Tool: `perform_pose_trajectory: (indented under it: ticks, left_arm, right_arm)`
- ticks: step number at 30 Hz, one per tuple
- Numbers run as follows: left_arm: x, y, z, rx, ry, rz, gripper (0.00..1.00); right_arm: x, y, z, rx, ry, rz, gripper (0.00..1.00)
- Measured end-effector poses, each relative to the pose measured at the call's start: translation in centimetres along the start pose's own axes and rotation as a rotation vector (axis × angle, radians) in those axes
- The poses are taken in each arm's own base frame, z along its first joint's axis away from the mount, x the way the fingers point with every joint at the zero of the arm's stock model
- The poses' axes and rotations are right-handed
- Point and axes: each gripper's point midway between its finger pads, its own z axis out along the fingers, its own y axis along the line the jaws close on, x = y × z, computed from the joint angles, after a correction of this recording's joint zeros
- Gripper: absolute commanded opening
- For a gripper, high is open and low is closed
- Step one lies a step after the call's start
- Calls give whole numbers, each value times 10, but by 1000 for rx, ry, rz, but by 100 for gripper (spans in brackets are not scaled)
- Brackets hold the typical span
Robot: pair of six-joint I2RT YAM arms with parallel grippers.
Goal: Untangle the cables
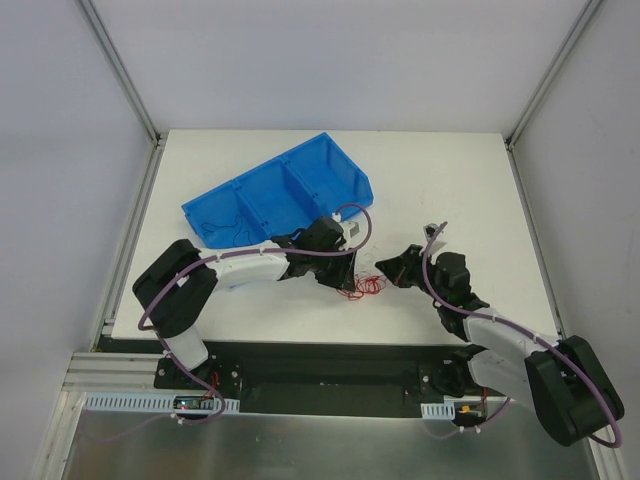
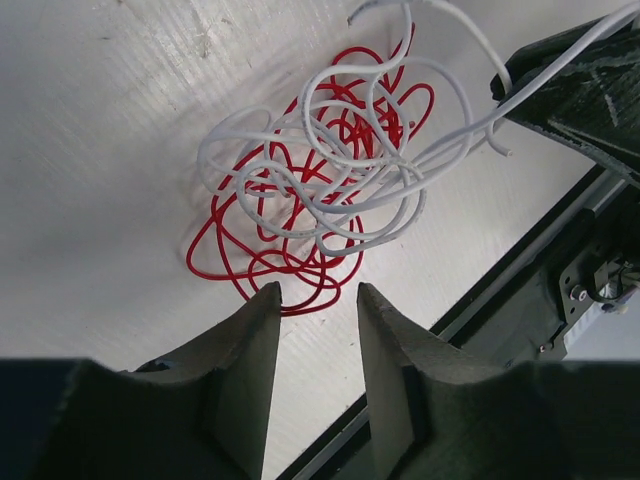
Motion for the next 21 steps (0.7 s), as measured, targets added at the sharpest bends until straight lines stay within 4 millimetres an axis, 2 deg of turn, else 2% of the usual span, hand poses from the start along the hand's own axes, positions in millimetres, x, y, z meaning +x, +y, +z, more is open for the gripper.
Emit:
perform_pose_trajectory:
  ticks: [2,5,12,16,21]
  left_arm:
    - [0,1,0,-3,1,-3,21]
    - [1,1,0,-4,2,-7,0]
    - [9,10,-7,-42,3,-2,0]
    - [17,19,-32,-83,-40,4,0]
    - [11,11,-68,-69,-138,24,0]
  right_arm:
    - [0,-1,0,3,1,1,1]
    - [0,-3,0,14,0,3,1]
    - [-3,-18,-4,108,-32,19,1]
    - [-14,-40,-15,252,-105,53,1]
    - [-24,-50,-23,326,-168,69,1]
